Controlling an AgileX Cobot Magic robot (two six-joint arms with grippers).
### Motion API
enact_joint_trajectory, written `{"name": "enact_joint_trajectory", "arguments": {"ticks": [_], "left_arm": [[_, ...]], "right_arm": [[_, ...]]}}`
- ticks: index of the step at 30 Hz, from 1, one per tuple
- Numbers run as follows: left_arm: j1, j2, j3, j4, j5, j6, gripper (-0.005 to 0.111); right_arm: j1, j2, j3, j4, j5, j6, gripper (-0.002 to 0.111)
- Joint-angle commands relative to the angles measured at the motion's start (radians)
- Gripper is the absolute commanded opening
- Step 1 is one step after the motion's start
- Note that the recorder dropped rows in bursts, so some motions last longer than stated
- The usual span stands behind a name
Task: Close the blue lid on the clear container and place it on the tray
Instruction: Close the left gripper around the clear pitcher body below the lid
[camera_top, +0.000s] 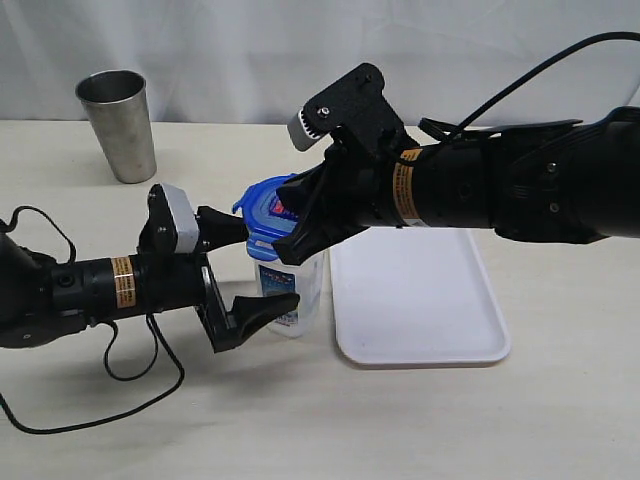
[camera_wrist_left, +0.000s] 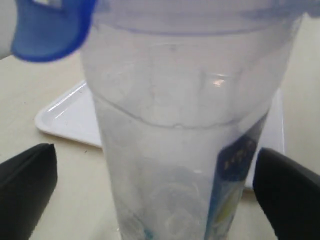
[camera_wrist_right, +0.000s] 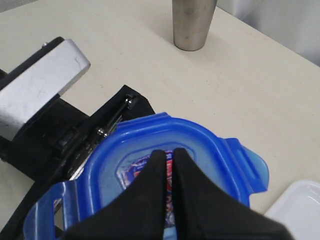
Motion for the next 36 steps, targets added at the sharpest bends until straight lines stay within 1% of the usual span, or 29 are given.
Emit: {"name": "enact_joint_trajectory", "arguments": {"ticks": [1,4,8,11,21,24,29,36], "left_arm": [[-0.054,0.004,-0.056,-0.005,0.028,-0.013,0.103],[-0.083,0.023,-0.098,-0.005,0.085,-0.028,0.103],[-0.083,0.082,-0.126,-0.024,0.069,-0.028,0.103],[-0.083,0.082,-0.126,-0.028,0.047,-0.003,0.103],[-0.083,0.082,-0.126,-0.019,-0.031,-0.002,0.103],[-0.084,0.082,-0.126,-0.022,-0.034,-0.002,0.102],[-0.084,0.082,-0.126,-0.024,0.032,-0.006,0.102],[-0.084,0.082,-0.126,-0.028,0.03,-0.006,0.102]], "right_arm": [[0.001,0.006,-0.002,-0.008,0.017,0.005,0.005],[0.001,0.006,-0.002,-0.008,0.017,0.005,0.005],[0.001,0.006,-0.002,-0.008,0.017,0.005,0.005],[0.001,0.006,-0.002,-0.008,0.018,0.007,0.005],[0.001,0.006,-0.002,-0.008,0.018,0.007,0.005],[0.001,0.006,-0.002,-0.008,0.018,0.007,0.005],[0.001,0.006,-0.002,-0.008,0.018,0.007,0.005],[0.001,0.006,-0.002,-0.008,0.018,0.013,0.005]]}}
